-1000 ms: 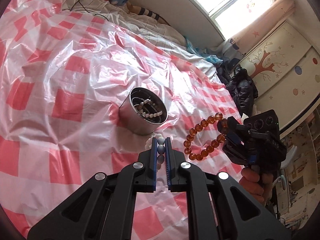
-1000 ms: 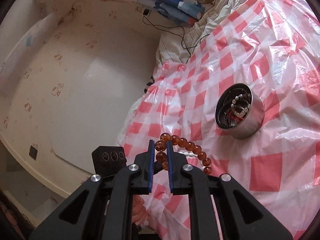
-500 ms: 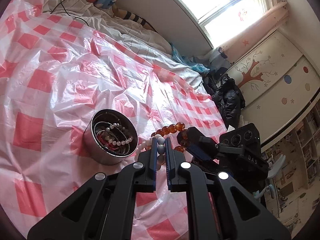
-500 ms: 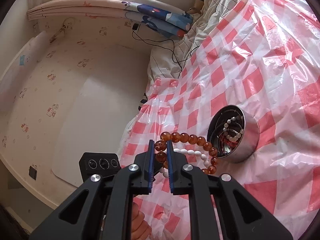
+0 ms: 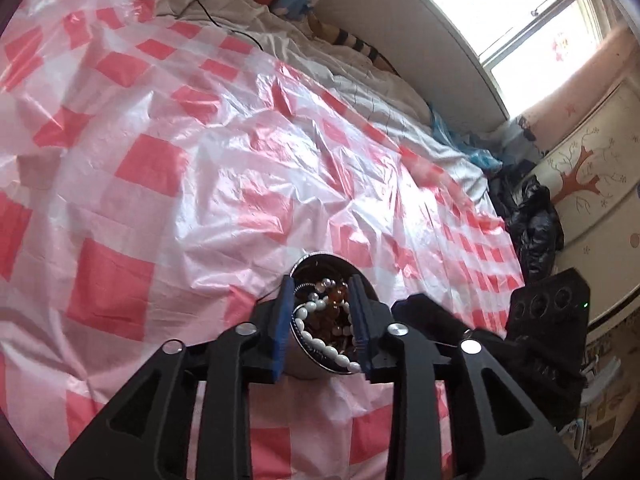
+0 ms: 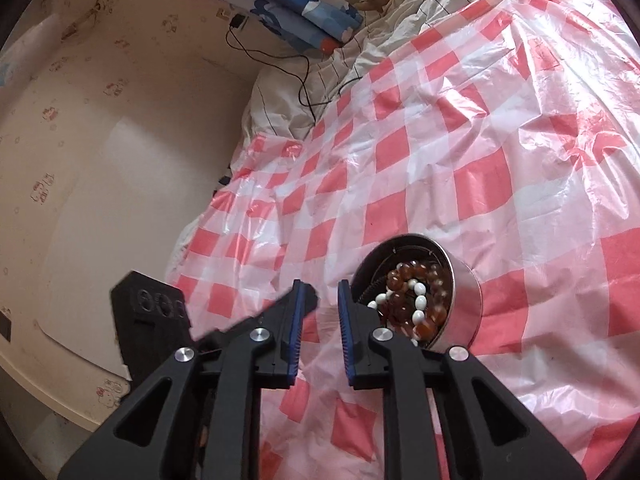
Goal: Organize jewelry
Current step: 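Open both tools to release the bracelets into the tin and withdraw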
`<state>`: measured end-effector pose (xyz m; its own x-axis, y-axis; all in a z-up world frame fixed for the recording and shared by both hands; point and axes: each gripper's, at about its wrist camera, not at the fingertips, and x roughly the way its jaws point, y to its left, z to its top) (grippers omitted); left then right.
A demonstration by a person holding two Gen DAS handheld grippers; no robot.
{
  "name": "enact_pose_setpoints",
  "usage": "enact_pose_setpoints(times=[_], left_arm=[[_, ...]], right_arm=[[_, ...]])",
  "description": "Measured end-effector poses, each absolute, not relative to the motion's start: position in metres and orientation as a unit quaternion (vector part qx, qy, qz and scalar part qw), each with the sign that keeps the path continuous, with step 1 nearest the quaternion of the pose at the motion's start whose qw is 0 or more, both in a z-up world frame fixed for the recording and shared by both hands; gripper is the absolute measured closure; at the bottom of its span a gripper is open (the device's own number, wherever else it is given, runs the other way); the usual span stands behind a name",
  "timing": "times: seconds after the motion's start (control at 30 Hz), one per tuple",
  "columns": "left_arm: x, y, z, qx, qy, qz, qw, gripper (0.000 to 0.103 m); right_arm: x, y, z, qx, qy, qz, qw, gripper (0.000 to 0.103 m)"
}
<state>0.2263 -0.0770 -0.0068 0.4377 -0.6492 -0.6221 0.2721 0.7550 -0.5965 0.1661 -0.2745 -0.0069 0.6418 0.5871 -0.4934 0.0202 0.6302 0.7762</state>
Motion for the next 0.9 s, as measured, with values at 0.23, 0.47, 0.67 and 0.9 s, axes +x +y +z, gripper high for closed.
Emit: enact_pose_setpoints(times=[0.23, 0.47, 0.67, 0.9], left_arm=[[0.219, -0.054, 0.001, -0.212, 0.443, -0.28, 0.825, 0.054], [0.212, -0.033, -0.005, -0.204, 0.46, -0.278, 0.818, 0.047], [0.205, -0.03, -0.003, -0.186, 0.462, -0.283, 0.819, 0.046], [0.194, -0.023, 0.001, -0.167, 0.463, -0.282, 0.824, 0.041]], right_arm=[[0.157, -0.283, -0.002, 0.364, 0.414, 0.132, 0.824, 0.069], [0.165, -0.24, -0.01, 0.233, 0.478, 0.12, 0.838, 0.064], [0.169, -0.21, -0.014, 0.099, 0.469, 0.048, 0.876, 0.064], [0.152, -0.24, 0.016, 0.206, 0.422, 0.099, 0.877, 0.056]])
